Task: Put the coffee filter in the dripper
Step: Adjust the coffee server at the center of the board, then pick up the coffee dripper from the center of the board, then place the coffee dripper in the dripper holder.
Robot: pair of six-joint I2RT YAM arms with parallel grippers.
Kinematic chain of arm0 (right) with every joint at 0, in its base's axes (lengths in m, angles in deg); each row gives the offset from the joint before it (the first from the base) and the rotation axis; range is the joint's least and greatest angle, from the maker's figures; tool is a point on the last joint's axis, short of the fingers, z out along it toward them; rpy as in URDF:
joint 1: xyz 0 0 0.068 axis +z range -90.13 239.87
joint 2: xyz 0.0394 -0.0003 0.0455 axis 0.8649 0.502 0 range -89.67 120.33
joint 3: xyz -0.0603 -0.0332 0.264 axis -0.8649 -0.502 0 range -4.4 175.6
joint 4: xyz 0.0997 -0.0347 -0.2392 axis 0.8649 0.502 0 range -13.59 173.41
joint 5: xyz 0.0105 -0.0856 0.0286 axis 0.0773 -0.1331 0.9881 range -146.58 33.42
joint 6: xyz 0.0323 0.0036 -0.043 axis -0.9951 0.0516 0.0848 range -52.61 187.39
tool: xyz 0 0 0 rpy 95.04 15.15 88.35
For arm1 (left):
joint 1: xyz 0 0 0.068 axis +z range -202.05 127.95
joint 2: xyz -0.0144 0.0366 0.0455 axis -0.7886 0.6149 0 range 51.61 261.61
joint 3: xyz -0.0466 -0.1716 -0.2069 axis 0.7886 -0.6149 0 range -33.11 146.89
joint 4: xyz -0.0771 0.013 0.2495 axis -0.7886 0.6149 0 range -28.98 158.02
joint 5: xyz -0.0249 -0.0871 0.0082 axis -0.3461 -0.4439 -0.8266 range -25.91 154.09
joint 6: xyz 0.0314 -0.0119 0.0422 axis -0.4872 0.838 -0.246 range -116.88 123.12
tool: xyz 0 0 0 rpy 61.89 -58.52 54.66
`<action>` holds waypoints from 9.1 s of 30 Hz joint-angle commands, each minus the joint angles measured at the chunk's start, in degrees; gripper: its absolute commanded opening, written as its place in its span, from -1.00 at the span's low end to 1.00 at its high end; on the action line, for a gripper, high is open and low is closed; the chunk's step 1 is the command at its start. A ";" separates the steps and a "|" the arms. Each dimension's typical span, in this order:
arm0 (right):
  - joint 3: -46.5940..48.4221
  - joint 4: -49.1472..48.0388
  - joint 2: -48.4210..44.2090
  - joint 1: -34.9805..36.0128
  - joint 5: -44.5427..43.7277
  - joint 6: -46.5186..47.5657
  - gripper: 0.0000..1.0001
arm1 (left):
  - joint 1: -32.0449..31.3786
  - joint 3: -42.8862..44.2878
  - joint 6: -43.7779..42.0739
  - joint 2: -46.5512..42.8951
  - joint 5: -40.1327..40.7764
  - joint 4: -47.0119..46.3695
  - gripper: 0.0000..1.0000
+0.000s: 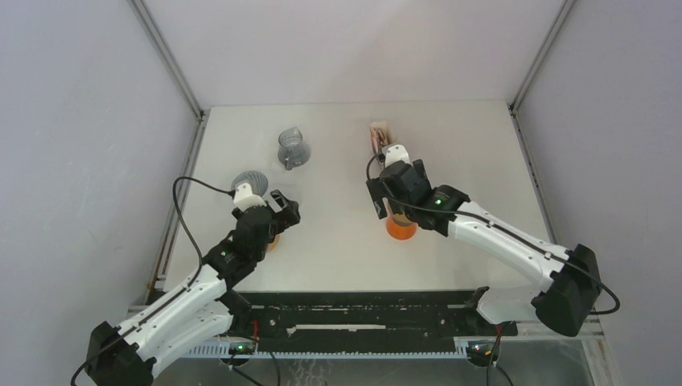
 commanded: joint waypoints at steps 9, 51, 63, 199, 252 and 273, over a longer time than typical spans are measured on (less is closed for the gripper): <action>-6.37 -11.35 -15.92 0.43 5.82 -1.89 1.00 | 12.41 -3.81 7.34 3.16 -12.24 -7.82 0.78; -15.07 -18.19 -26.43 -1.68 12.16 -1.68 0.98 | 27.55 -4.86 12.88 19.76 -32.10 -22.82 -0.96; -11.79 -14.78 -25.26 -1.59 17.85 -4.81 0.96 | 22.38 1.33 8.14 10.61 -30.05 -7.83 -0.99; -0.65 6.20 -2.40 -30.33 45.32 -14.37 -1.00 | -17.11 72.13 -8.01 68.41 -37.71 25.89 -0.99; 1.34 6.39 9.67 -28.86 41.19 -14.82 -1.00 | -16.27 70.35 -10.75 78.23 -36.40 32.16 -0.99; -2.38 6.71 13.40 -28.04 35.23 -13.48 -1.00 | -17.23 72.26 -11.28 78.44 -37.84 32.33 -0.99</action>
